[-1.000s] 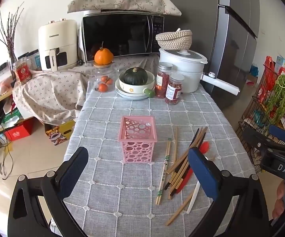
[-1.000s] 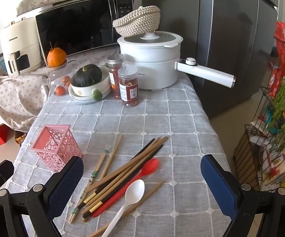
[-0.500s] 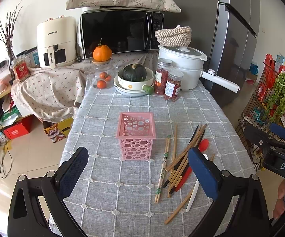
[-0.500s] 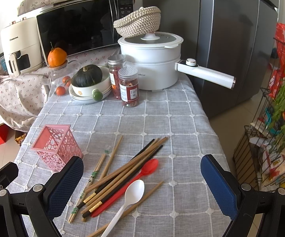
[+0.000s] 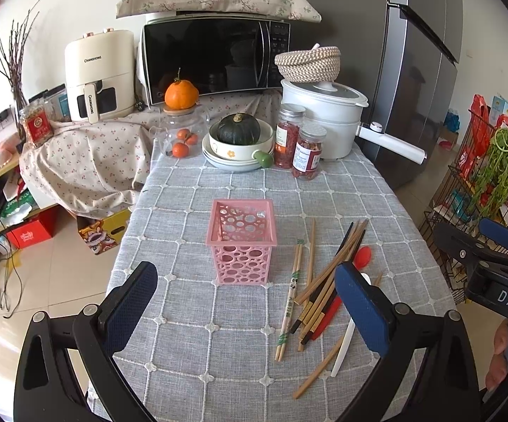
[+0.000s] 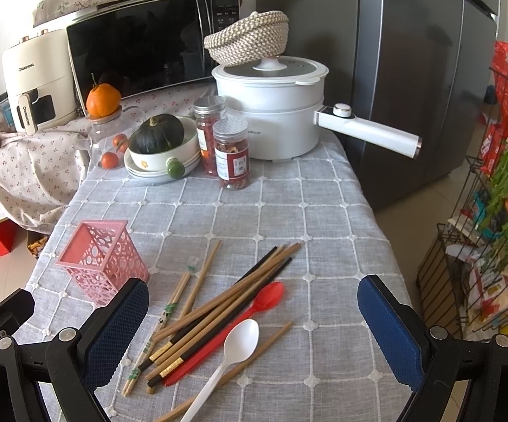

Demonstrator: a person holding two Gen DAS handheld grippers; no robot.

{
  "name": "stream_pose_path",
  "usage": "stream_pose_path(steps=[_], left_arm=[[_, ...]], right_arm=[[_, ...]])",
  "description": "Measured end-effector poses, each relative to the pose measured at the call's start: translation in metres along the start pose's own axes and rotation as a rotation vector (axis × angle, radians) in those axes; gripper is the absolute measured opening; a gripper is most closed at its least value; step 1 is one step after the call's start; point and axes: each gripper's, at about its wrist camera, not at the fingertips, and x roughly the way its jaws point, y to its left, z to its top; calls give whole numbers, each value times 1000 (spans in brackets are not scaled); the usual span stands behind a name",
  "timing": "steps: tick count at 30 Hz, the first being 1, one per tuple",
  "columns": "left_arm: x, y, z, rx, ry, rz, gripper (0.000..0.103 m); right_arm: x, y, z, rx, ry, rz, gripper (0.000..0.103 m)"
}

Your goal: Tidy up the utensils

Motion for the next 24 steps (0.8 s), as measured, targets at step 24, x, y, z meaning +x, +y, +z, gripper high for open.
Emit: stream_pose_path(steps=[24], left_arm=[[1, -3, -5, 1, 0, 1, 102]], right_arm=[[3, 1, -1, 1, 12, 8, 99]])
